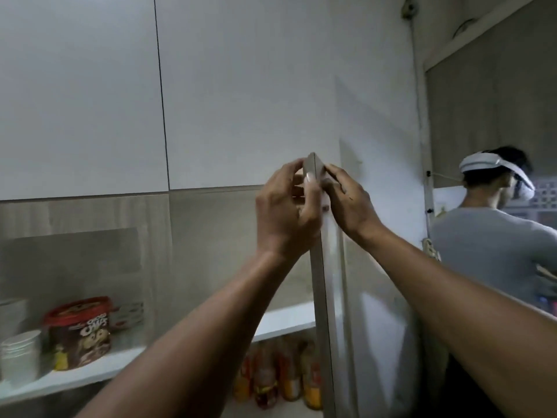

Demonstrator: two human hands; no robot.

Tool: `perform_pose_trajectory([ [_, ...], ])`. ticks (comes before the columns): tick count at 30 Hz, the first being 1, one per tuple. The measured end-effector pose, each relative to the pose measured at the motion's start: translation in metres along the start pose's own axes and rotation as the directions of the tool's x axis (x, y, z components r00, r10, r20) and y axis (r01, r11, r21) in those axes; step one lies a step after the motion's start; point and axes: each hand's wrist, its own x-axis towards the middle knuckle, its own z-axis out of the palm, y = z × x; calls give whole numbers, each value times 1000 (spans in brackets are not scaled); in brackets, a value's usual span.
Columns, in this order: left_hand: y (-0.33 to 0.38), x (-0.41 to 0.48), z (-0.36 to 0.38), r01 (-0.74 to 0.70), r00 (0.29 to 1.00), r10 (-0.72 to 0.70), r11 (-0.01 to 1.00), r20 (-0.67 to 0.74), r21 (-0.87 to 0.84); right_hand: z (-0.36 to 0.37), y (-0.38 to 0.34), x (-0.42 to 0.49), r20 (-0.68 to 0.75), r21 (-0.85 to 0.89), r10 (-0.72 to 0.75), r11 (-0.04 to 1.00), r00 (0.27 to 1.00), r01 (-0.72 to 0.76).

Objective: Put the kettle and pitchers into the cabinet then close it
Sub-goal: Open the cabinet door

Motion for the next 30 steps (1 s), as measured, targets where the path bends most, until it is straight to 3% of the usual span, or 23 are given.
perform_pose_trajectory([
  [5,58,-41,68,56,995,-48,994,86,-91,-93,-6,-39,52,172,137,974,989,-144],
  [8,85,-64,107,100,960,-65,988,272,-118,-147,-7,-59,-7,214,237,949,972,-230],
  [12,94,-92,154,19,822,-23,1000,569,13,-203,9,-74,-106,-95,197,974,975,-207],
  [15,89,-107,189,-113,674,7,989,738,94,-233,32,-86,-152,-333,166,920,974,-209],
  [17,81,-115,215,-127,604,-29,983,796,132,-249,49,-97,-125,-479,144,858,982,-187],
  [20,72,-120,258,-110,549,-64,983,833,148,-269,79,-105,-95,-680,83,722,992,-126],
  [24,62,-121,305,-147,505,-48,979,862,141,-295,115,-99,-108,-914,121,378,987,-147],
  [27,50,-121,338,-165,496,-11,980,868,107,-316,138,-90,-144,-982,185,92,972,-163],
  [30,35,-122,369,-167,475,-4,981,880,95,-337,160,-83,-152,-987,247,-93,957,-132],
])
